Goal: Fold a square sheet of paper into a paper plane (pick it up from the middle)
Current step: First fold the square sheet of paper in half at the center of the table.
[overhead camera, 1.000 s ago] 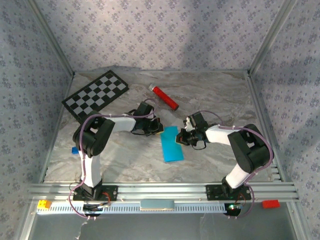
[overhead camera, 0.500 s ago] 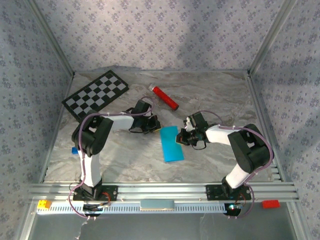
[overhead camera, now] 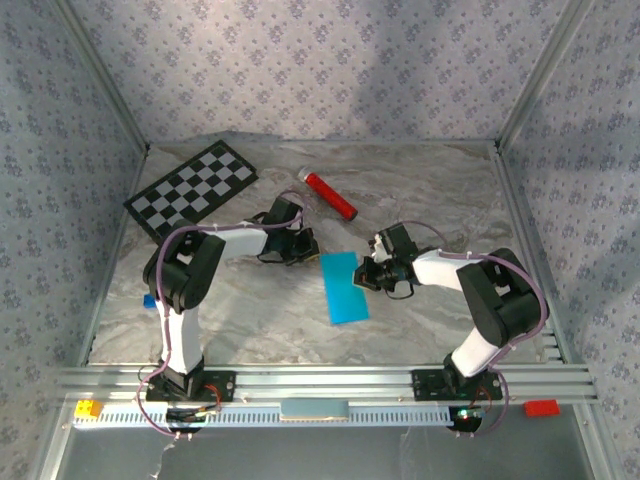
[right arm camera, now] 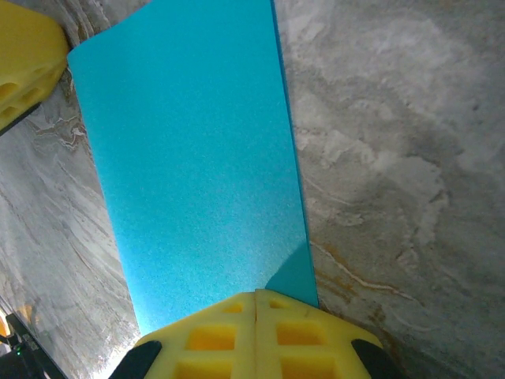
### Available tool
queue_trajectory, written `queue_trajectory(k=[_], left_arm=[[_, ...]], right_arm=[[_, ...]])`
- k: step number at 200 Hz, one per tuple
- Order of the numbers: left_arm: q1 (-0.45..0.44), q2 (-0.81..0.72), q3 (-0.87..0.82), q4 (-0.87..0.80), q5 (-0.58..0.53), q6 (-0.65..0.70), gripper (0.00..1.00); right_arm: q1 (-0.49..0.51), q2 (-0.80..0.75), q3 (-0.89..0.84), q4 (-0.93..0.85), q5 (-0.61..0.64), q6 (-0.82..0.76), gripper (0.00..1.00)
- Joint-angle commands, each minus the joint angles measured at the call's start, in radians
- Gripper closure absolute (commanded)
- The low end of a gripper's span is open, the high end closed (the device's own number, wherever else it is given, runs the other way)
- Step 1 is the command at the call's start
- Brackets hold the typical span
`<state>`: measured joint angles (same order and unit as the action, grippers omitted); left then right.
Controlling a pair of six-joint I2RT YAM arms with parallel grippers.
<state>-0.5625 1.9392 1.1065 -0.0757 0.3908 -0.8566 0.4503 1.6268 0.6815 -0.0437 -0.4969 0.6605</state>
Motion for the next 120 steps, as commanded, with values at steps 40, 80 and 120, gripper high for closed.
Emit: queue_trajectory(k=[40, 80, 120], left_arm=[[-0.035, -0.157, 0.017, -0.078, -0.018, 0.042, 0.93], [-0.144, -0.196, -0.064, -0.009, 0.032, 0.001, 0.93], [-0.201, -0.188, -0.164, 0.111, 0.037, -0.065, 0.93]], right_arm=[[-0.01, 0.048, -0.044, -0.163, 0.123, -0.024, 1.0], [-0.007, 0.055, -0.045, -0.154, 0.122, -0.024, 1.0], [-0.005, 0.06, -0.048, -0.151, 0.122, -0.024, 1.0]])
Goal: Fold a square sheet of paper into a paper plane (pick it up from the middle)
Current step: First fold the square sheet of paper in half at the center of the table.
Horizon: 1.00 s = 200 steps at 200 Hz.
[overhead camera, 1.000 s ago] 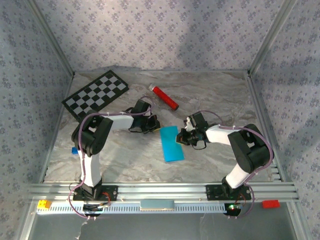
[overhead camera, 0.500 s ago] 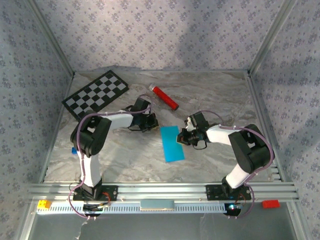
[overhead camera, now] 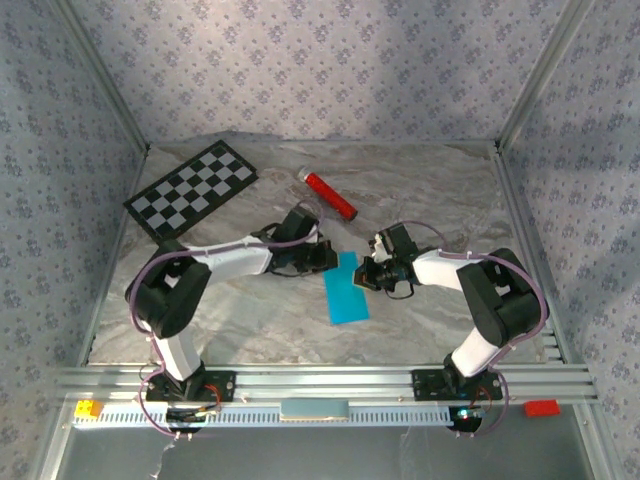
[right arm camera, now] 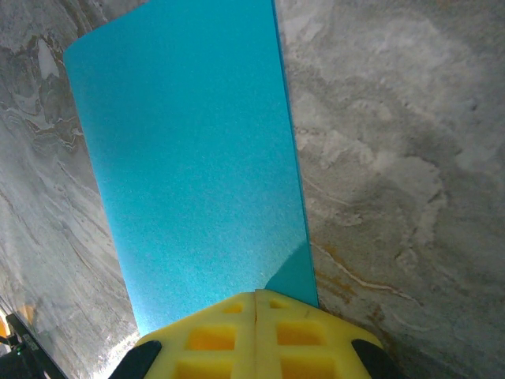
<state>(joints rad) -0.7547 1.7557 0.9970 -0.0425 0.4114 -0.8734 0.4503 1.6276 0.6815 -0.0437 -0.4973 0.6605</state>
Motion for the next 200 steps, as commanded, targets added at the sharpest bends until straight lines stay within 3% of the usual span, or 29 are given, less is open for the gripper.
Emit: queue_trajectory(k=[1, 76, 121, 200], left_arm=[[-0.008, -0.003, -0.057, 0.079, 0.017, -0.05, 0.93], [-0.011, 0.048, -0.165, 0.084, -0.037, -0.03, 0.93], [-0.013, 0.004, -0.13, 0.043, -0.034, -0.013, 0.93], [-0.087, -0.063, -0.158, 0.142, 0.012, -0.14, 0.91]], right_arm=[[-0.005, 0.059, -0.047, -0.15, 0.123, -0.024, 1.0], [-0.006, 0.052, -0.054, -0.151, 0.126, -0.024, 1.0], [-0.005, 0.044, -0.058, -0.151, 0.126, -0.025, 1.0], [-0.004, 0.035, -0.062, -0.153, 0.138, -0.021, 1.0]])
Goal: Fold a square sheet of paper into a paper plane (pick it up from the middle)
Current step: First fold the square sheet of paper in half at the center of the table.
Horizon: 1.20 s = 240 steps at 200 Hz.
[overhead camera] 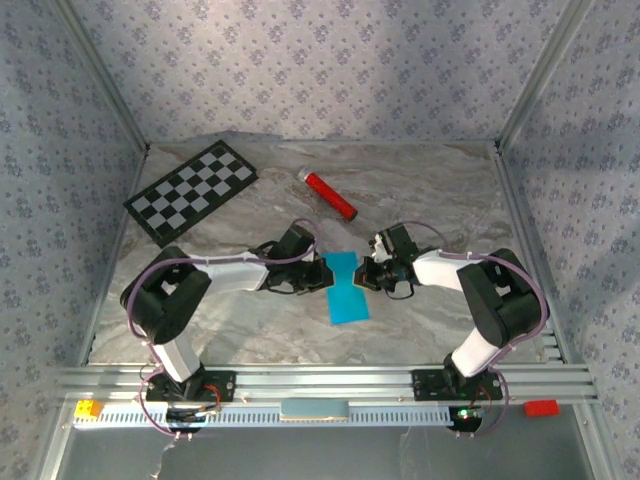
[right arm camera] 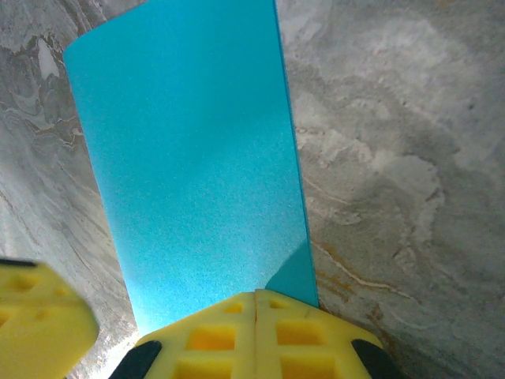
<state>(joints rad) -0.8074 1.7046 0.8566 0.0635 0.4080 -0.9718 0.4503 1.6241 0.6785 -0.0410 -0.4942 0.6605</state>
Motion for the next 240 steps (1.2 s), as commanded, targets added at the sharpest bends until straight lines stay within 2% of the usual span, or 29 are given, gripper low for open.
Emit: queue_trajectory(k=[1, 33, 61, 111, 140, 177, 240], left_arm=[[-0.035, -0.011, -0.02, 0.037, 0.015, -0.044, 0.92], [-0.058, 0.043, -0.089, 0.128, 0.014, -0.091, 0.93], [-0.068, 0.042, -0.136, 0.113, -0.016, -0.099, 0.94], [-0.085, -0.066, -0.086, -0.045, -0.063, -0.045, 0.91], [-0.107, -0.087, -0.044, -0.062, -0.035, -0.03, 0.9], [-0.152, -0.044, -0.048, -0.03, -0.027, -0.049, 0.91], [-0.225, 0.023, -0.161, 0.031, -0.051, -0.089, 0.93]], right_arm=[[-0.004, 0.038, -0.059, -0.156, 0.135, -0.021, 1.0], [-0.004, 0.032, -0.061, -0.158, 0.137, -0.024, 1.0], [-0.005, 0.028, -0.069, -0.155, 0.14, -0.02, 1.0], [-0.004, 0.02, -0.067, -0.155, 0.136, -0.02, 1.0], [-0.005, 0.018, -0.066, -0.152, 0.135, -0.016, 1.0], [-0.004, 0.017, -0.07, -0.151, 0.139, -0.013, 1.0], [-0.005, 0.023, -0.074, -0.151, 0.14, -0.017, 1.0]])
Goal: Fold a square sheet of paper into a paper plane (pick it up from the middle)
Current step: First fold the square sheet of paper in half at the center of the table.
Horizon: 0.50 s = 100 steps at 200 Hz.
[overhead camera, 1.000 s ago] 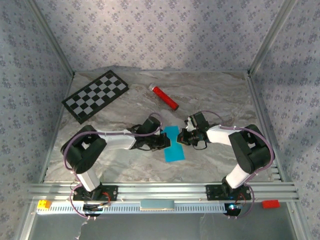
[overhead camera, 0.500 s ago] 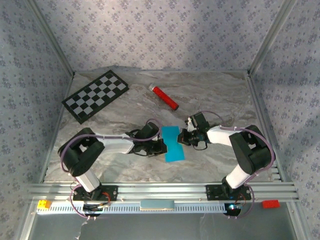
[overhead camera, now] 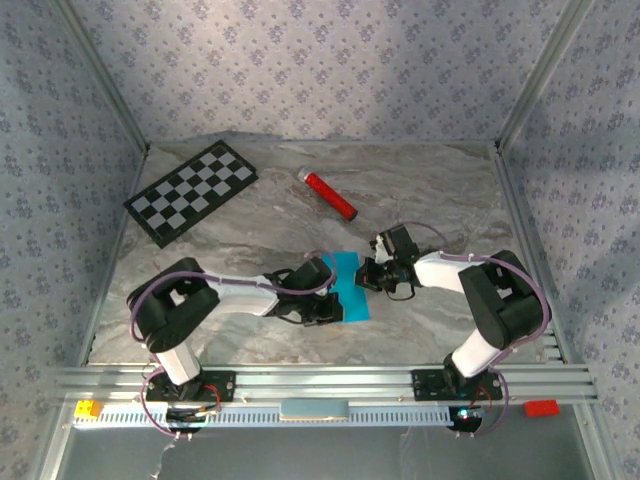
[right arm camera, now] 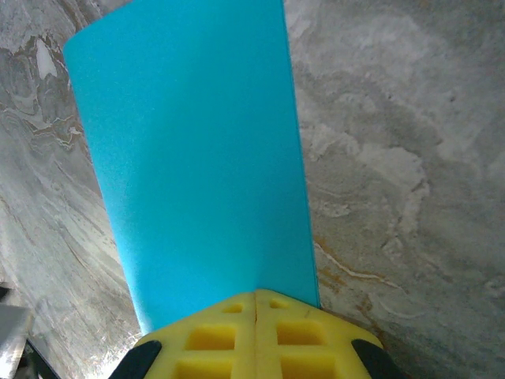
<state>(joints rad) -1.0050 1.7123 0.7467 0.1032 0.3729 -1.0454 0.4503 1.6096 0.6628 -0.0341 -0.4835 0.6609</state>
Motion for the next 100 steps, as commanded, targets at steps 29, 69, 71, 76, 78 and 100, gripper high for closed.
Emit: queue_trajectory(k=[29, 69, 71, 76, 78, 100], left_arm=[[-0.031, -0.044, -0.106, -0.008, -0.037, -0.018, 0.92], [-0.021, -0.181, -0.059, -0.068, -0.081, 0.035, 0.89], [-0.017, -0.187, -0.055, -0.07, -0.084, 0.036, 0.88], [-0.007, -0.204, -0.046, -0.083, -0.09, 0.043, 0.88], [-0.002, -0.21, -0.044, -0.087, -0.09, 0.045, 0.88], [0.067, -0.254, -0.02, -0.103, -0.089, 0.068, 0.88]], right_arm=[[-0.004, 0.038, -0.056, -0.156, 0.125, -0.018, 1.0], [0.002, 0.019, -0.052, -0.1, 0.054, 0.001, 1.0], [0.002, 0.016, -0.051, -0.098, 0.051, 0.002, 1.0], [0.004, 0.007, -0.049, -0.09, 0.041, 0.004, 1.0], [0.004, 0.003, -0.048, -0.086, 0.035, 0.006, 1.0], [0.004, -0.052, -0.039, -0.031, -0.032, 0.011, 0.94]])
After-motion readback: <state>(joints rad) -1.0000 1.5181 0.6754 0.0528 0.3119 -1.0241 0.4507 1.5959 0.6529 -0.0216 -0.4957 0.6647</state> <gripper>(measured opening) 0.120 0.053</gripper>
